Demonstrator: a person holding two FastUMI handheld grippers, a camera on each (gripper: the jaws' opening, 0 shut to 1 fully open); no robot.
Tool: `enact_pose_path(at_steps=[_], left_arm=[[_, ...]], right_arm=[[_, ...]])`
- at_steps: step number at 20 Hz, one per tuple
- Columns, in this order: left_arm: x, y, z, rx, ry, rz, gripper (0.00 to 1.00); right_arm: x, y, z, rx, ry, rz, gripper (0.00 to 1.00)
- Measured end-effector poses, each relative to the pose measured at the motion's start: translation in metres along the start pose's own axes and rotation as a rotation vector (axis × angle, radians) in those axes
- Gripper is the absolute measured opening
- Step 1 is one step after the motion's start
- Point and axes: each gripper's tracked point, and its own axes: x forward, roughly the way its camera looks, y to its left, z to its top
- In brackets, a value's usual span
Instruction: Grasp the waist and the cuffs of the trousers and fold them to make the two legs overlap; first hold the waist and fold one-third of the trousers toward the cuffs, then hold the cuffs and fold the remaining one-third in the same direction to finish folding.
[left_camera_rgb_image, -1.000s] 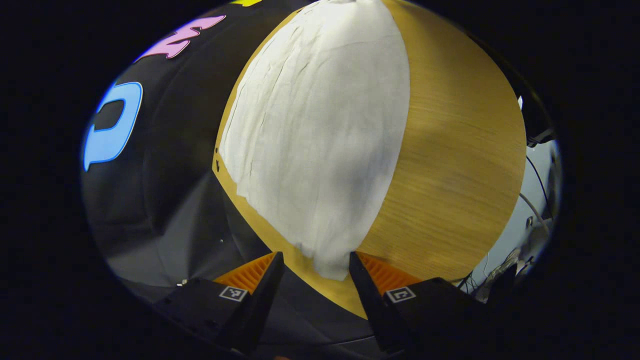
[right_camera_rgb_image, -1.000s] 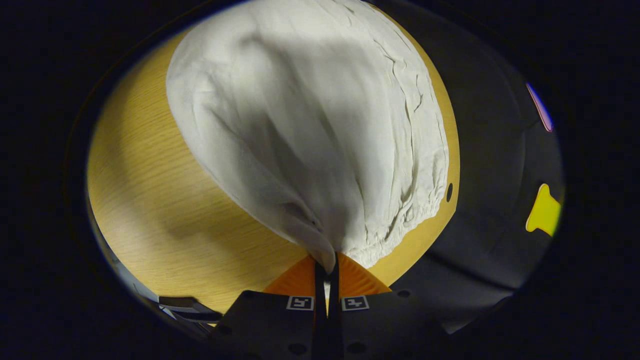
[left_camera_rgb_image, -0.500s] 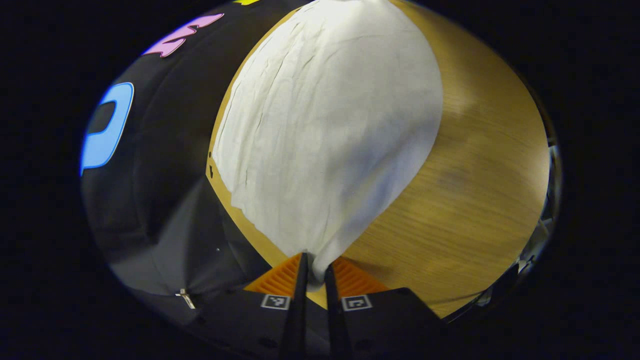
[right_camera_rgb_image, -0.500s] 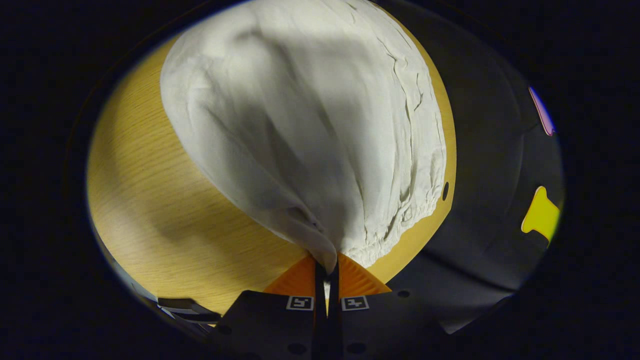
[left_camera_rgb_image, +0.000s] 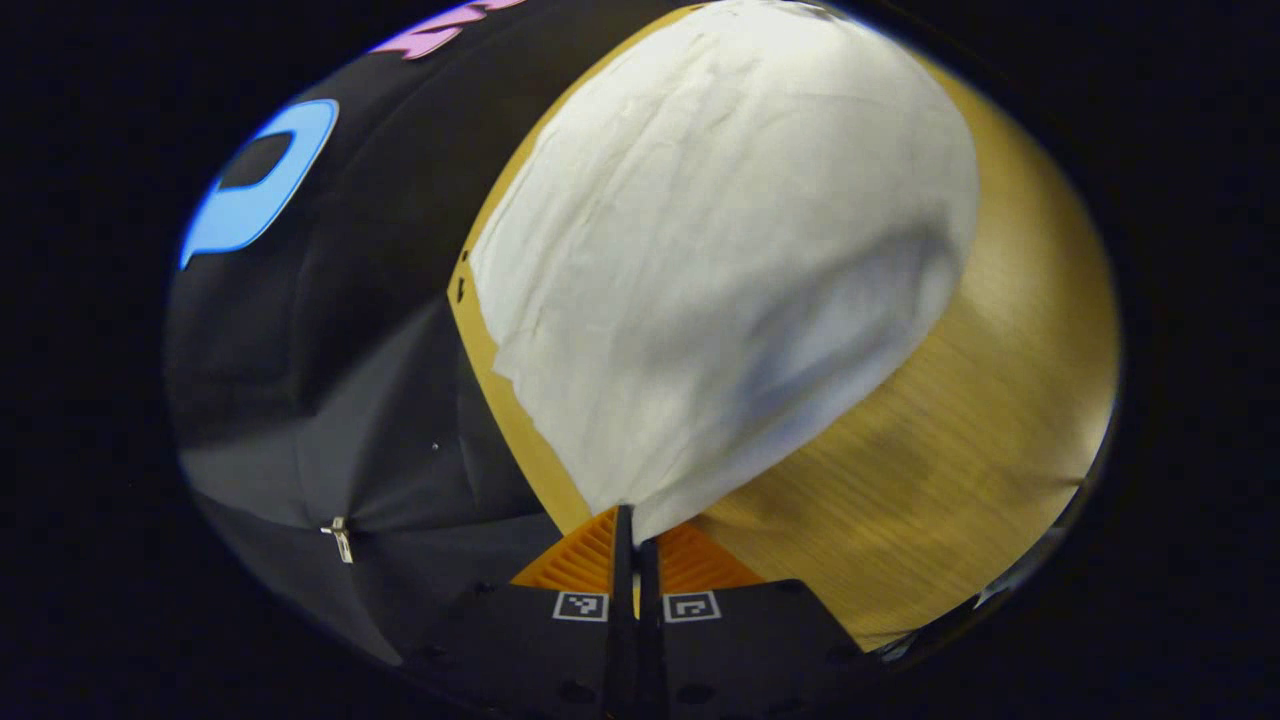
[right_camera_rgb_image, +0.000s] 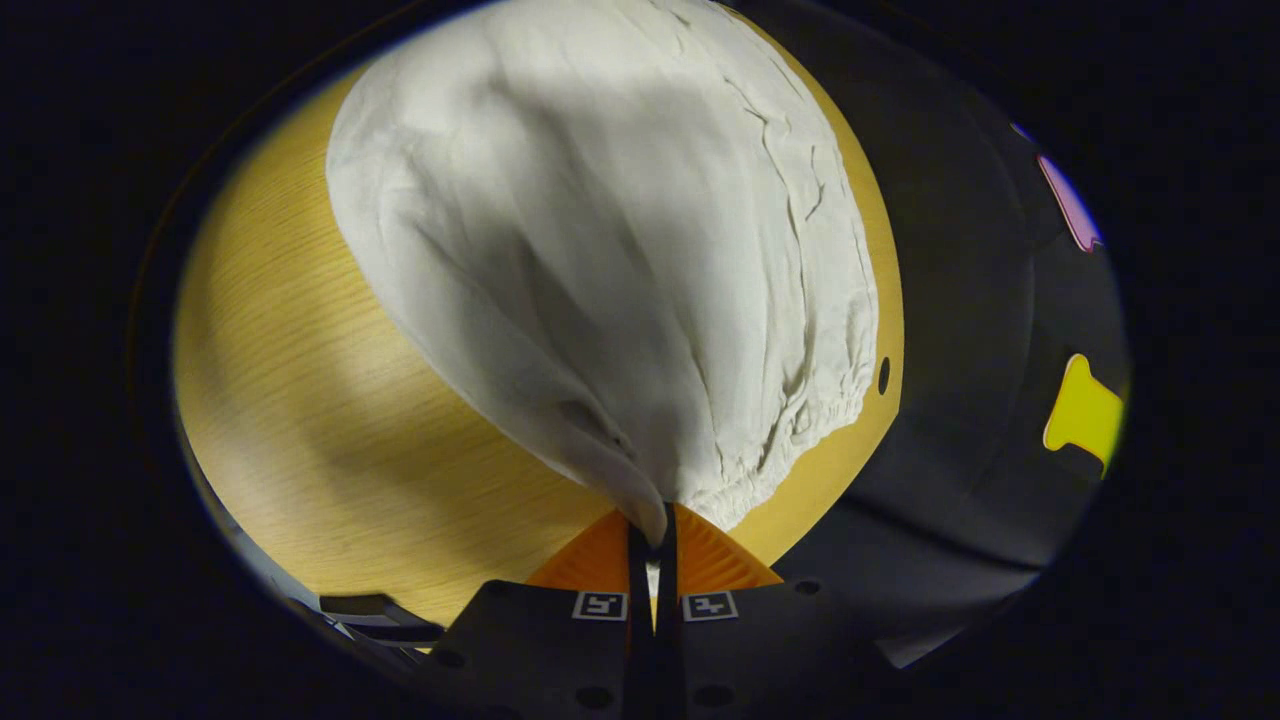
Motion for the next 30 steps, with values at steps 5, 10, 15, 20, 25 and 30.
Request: enact_pose_path(at_steps=[5, 10, 15, 20, 25, 30], left_arm=[[-0.009, 0.067, 0.028, -0.131, -0.053, 0.108, 0.06], [-0.007, 0.131, 0.07, -0.128, -0.12, 0.184, 0.06], [0.015, 0.183, 0.117, -0.104, -0.178, 0.22, 0.05], [0.064, 0.235, 0.152, -0.215, -0.188, 0.23, 0.05], [0.139, 0.235, 0.183, -0.424, -0.144, 0.166, 0.05], [0.19, 0.189, 0.19, -0.433, -0.047, 0.083, 0.06]], right_arm=[[-0.019, -0.035, 0.002, 0.149, -0.044, -0.089, 0.05], [-0.03, -0.091, 0.014, 0.277, -0.094, -0.181, 0.05], [-0.016, -0.142, 0.031, 0.361, -0.11, -0.208, 0.05], [0.011, -0.194, 0.053, 0.495, -0.113, -0.255, 0.05], [0.067, -0.201, 0.072, 0.603, -0.066, -0.209, 0.05], [0.096, -0.194, 0.072, 0.689, -0.018, -0.162, 0.12]])
